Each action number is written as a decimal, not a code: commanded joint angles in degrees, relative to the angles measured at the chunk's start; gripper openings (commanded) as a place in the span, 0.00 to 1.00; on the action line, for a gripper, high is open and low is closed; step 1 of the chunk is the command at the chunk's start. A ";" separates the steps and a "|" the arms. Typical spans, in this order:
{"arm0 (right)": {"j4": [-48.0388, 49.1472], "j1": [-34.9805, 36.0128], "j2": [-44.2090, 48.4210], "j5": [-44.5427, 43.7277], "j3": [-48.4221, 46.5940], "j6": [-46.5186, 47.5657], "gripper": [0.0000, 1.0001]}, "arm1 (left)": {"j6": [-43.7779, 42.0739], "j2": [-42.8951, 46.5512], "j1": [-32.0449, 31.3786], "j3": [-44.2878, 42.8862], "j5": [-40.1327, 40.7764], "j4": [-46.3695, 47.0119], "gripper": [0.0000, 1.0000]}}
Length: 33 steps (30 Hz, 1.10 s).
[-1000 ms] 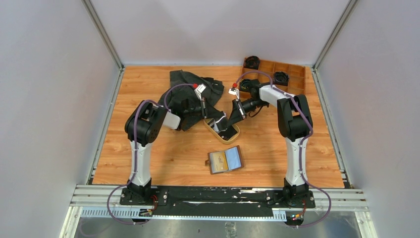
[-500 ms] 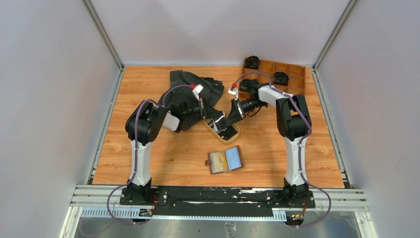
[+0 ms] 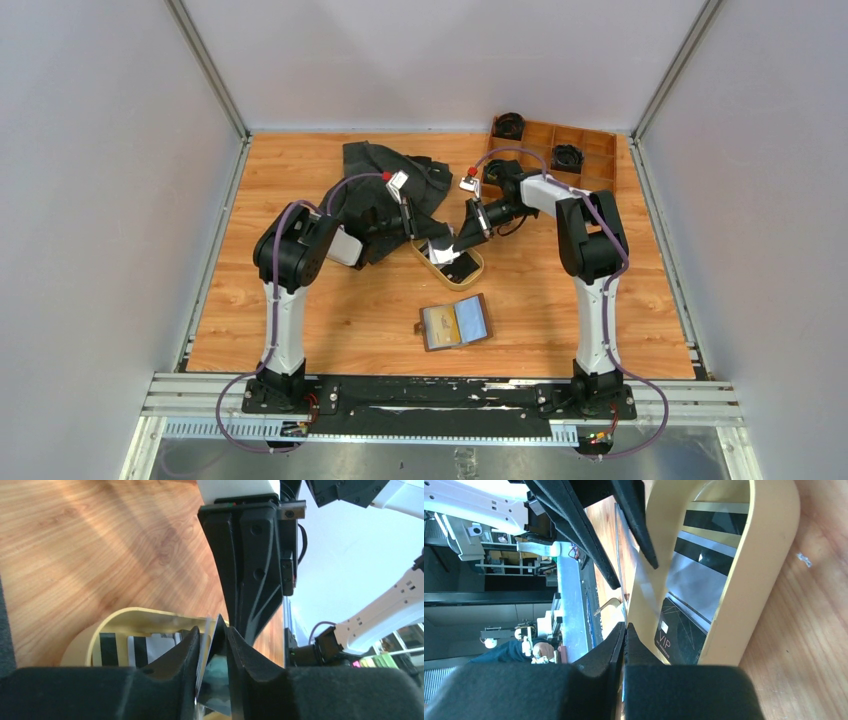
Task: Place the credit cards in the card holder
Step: Pick up the credit card from the storage box.
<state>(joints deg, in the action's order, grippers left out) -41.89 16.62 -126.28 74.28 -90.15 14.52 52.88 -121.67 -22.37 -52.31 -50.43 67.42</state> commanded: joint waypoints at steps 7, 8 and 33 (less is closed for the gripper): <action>-0.82 -1.41 1.05 0.85 1.79 1.47 0.00 | -4.61 0.32 -0.14 -1.38 2.15 -6.30 0.41; -1.05 -1.56 1.35 0.88 1.72 1.99 0.00 | -5.01 0.44 -0.01 -1.65 2.25 -6.85 0.41; -13.48 -2.43 11.62 -1.53 3.00 19.20 0.00 | -18.64 22.06 4.27 -3.62 10.87 -28.35 0.69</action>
<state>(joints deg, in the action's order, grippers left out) -52.05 14.98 -116.81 73.41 -88.27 29.65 37.56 -104.66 -19.27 -57.78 -41.91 42.35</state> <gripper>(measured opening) 0.007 0.683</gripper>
